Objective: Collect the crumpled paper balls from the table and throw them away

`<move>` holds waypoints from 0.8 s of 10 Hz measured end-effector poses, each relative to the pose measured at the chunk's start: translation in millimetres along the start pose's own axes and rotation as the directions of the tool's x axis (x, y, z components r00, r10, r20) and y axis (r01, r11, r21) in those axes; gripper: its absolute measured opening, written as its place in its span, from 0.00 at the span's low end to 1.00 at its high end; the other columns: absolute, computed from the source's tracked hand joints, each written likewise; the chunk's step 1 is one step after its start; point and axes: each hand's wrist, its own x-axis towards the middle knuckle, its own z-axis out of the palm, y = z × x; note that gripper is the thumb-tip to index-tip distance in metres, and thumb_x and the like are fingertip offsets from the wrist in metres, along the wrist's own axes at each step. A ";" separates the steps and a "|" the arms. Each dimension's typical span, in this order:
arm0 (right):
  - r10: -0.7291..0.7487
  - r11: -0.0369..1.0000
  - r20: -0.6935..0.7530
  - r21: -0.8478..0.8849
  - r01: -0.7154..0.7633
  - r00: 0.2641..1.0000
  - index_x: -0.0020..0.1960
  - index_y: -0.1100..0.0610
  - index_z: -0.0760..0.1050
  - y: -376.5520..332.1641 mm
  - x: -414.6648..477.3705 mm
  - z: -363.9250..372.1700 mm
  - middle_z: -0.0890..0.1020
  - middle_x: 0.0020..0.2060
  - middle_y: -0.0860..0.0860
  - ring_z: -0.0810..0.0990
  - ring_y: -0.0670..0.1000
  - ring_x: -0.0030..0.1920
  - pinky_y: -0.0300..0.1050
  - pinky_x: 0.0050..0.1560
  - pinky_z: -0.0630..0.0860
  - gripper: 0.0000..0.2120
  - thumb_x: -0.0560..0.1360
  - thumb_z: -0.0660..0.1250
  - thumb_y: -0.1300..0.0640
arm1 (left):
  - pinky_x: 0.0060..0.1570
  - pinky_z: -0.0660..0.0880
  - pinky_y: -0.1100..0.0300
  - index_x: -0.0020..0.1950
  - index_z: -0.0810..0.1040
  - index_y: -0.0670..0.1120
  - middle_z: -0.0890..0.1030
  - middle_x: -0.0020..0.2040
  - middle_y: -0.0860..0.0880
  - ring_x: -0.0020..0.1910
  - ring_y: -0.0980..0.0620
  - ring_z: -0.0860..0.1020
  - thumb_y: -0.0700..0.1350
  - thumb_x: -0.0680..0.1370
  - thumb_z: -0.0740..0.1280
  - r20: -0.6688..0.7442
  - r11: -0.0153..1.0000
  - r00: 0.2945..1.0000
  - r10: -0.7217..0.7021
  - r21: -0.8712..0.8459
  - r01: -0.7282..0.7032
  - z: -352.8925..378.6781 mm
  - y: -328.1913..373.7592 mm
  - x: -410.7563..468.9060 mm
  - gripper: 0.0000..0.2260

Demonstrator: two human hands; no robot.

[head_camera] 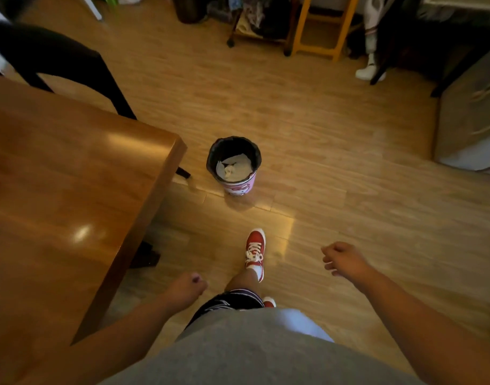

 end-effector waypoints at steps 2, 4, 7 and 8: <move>0.025 1.000 -0.002 -0.016 -0.025 1.000 0.45 0.60 0.77 -77.5 44.6 -43.5 0.81 0.41 0.57 0.79 0.53 0.36 0.46 0.36 0.74 0.11 0.77 0.66 0.52 | 0.47 0.76 0.50 0.40 0.76 0.43 0.79 0.40 0.43 0.40 0.47 0.77 0.49 0.78 0.64 0.013 0.997 1.000 -0.019 0.077 0.018 -54.4 50.9 69.9 0.11; 0.110 0.994 -0.049 0.012 -0.109 0.993 0.47 0.64 0.75 -111.0 63.3 -101.8 0.78 0.40 0.58 0.76 0.55 0.38 0.49 0.39 0.72 0.10 0.79 0.65 0.56 | 0.46 0.72 0.56 0.43 0.76 0.43 0.79 0.42 0.43 0.42 0.48 0.76 0.50 0.79 0.63 0.048 0.985 0.996 0.079 0.150 -0.085 -101.4 180.0 102.4 0.12; 0.210 0.977 -0.108 -0.001 -0.211 0.972 0.45 0.63 0.78 -117.3 141.4 -211.6 0.82 0.39 0.58 0.79 0.55 0.35 0.48 0.37 0.74 0.11 0.77 0.67 0.54 | 0.47 0.79 0.48 0.46 0.79 0.46 0.83 0.46 0.43 0.47 0.43 0.82 0.53 0.79 0.63 0.023 0.974 0.976 0.215 0.064 -0.216 -110.8 409.5 164.5 0.11; 0.247 0.968 -0.094 -0.031 -0.251 0.965 0.44 0.62 0.77 -130.1 181.1 -254.5 0.83 0.38 0.58 0.79 0.55 0.34 0.47 0.37 0.74 0.11 0.77 0.68 0.53 | 0.48 0.79 0.48 0.45 0.79 0.49 0.83 0.45 0.45 0.46 0.45 0.82 0.54 0.79 0.63 0.012 0.974 0.975 0.222 0.051 -0.223 -108.6 467.6 182.1 0.10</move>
